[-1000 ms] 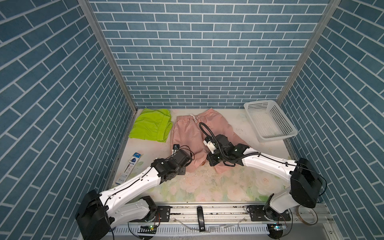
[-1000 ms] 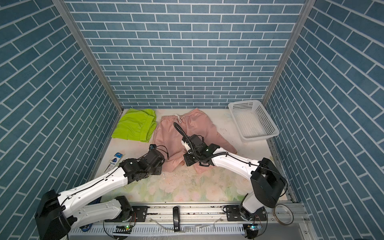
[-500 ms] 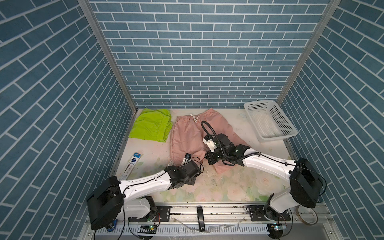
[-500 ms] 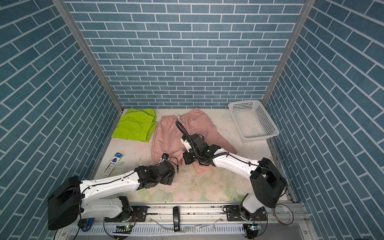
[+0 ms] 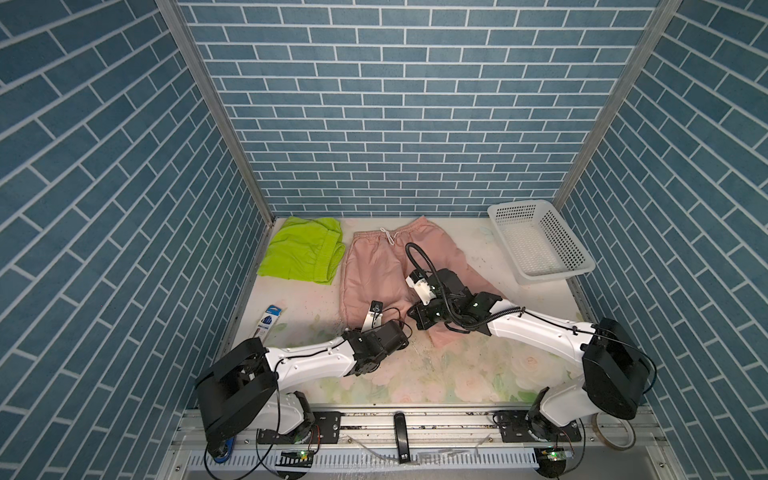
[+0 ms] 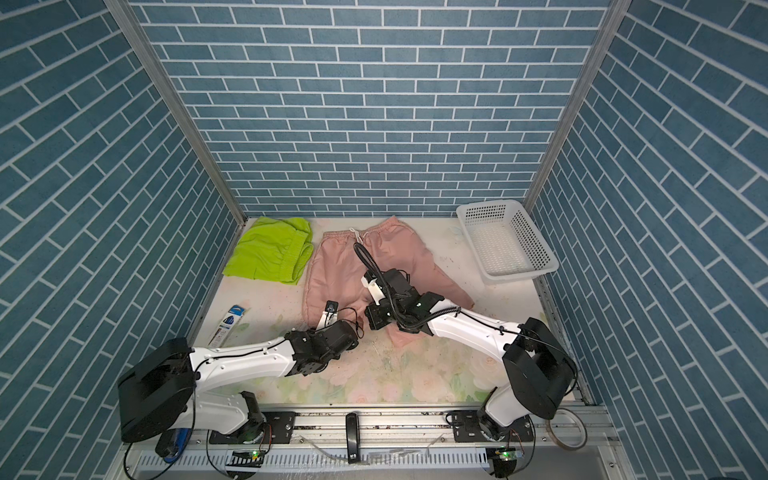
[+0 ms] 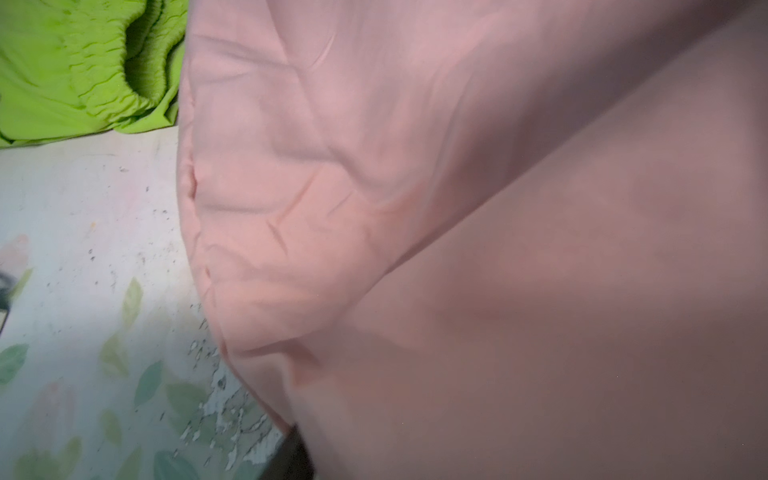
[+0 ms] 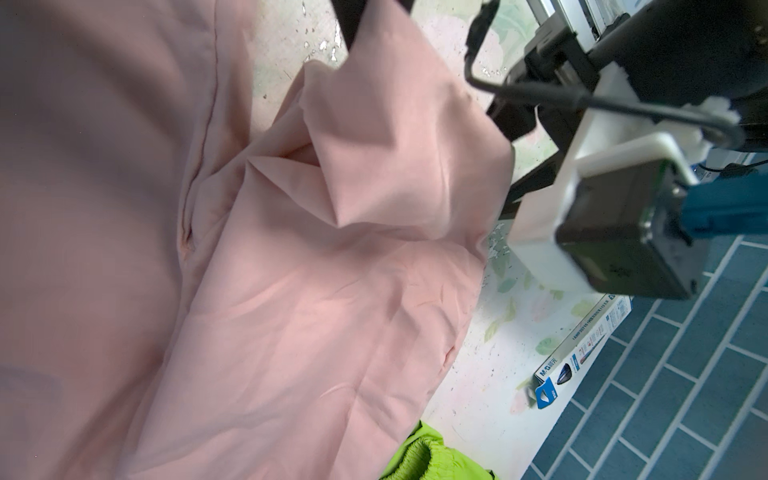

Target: Fold and stack the shorts

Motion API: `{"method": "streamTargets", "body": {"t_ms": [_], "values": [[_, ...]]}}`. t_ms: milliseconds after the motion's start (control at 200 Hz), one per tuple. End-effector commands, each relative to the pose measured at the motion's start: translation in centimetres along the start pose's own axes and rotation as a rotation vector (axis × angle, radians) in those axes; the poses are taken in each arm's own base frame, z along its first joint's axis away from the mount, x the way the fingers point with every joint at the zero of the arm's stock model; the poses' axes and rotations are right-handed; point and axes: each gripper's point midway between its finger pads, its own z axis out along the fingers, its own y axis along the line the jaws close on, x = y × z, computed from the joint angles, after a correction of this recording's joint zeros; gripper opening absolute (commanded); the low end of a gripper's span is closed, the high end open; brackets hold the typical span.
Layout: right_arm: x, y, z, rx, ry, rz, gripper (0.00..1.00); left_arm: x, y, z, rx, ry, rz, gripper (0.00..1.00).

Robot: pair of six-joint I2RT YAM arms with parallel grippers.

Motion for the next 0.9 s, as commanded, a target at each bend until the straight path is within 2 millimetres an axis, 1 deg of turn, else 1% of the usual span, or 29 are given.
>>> {"method": "streamTargets", "body": {"t_ms": [0,35,45,115,185,265,345,425,495,635,715,775,825,890], "values": [[0.1,-0.6,-0.8,0.022,-0.022,0.022,0.00,-0.9,1.3,-0.9,-0.064,0.020,0.031,0.25],[0.5,-0.9,-0.9,0.034,-0.010,0.010,0.00,-1.3,1.1,-1.3,-0.050,0.027,0.039,0.24],[0.7,-1.0,-0.9,0.040,-0.003,0.006,0.00,-1.5,0.9,-1.4,-0.042,0.029,0.041,0.22],[1.4,-1.8,-1.2,0.088,0.044,-0.031,0.00,-1.7,0.4,-2.1,0.018,0.080,0.068,0.17],[2.1,-2.2,-1.7,0.121,0.105,-0.088,0.00,-1.8,-0.3,-3.0,0.101,0.148,0.093,0.16],[2.0,-2.2,-2.6,0.139,0.150,-0.148,0.00,-1.8,-0.5,-4.2,0.196,0.233,0.108,0.17],[1.6,-1.8,-3.3,0.133,0.179,-0.200,0.00,-2.6,0.5,-5.9,0.250,0.283,0.110,0.18],[1.1,-1.2,-3.9,0.122,0.208,-0.235,0.00,-3.4,1.5,-7.4,0.289,0.313,0.112,0.22],[1.0,-1.0,-4.1,0.117,0.226,-0.252,0.00,-3.9,1.9,-8.2,0.318,0.340,0.121,0.27],[1.5,-0.9,-3.9,0.099,0.262,-0.256,0.00,-4.1,2.1,-8.3,0.312,0.370,0.157,0.29],[1.4,-0.8,-4.2,0.093,0.253,-0.251,0.00,-4.2,3.3,-7.9,0.260,0.387,0.175,0.29],[1.0,-1.0,-4.7,0.097,0.236,-0.250,0.00,-4.6,4.5,-7.7,0.236,0.404,0.164,0.29],[0.4,-1.4,-5.0,0.112,0.219,-0.241,0.00,-5.2,5.1,-7.6,0.239,0.406,0.145,0.28],[-0.7,-1.2,-5.6,0.092,0.192,-0.225,0.00,-6.4,5.8,-7.9,0.251,0.390,0.121,0.28]]}}
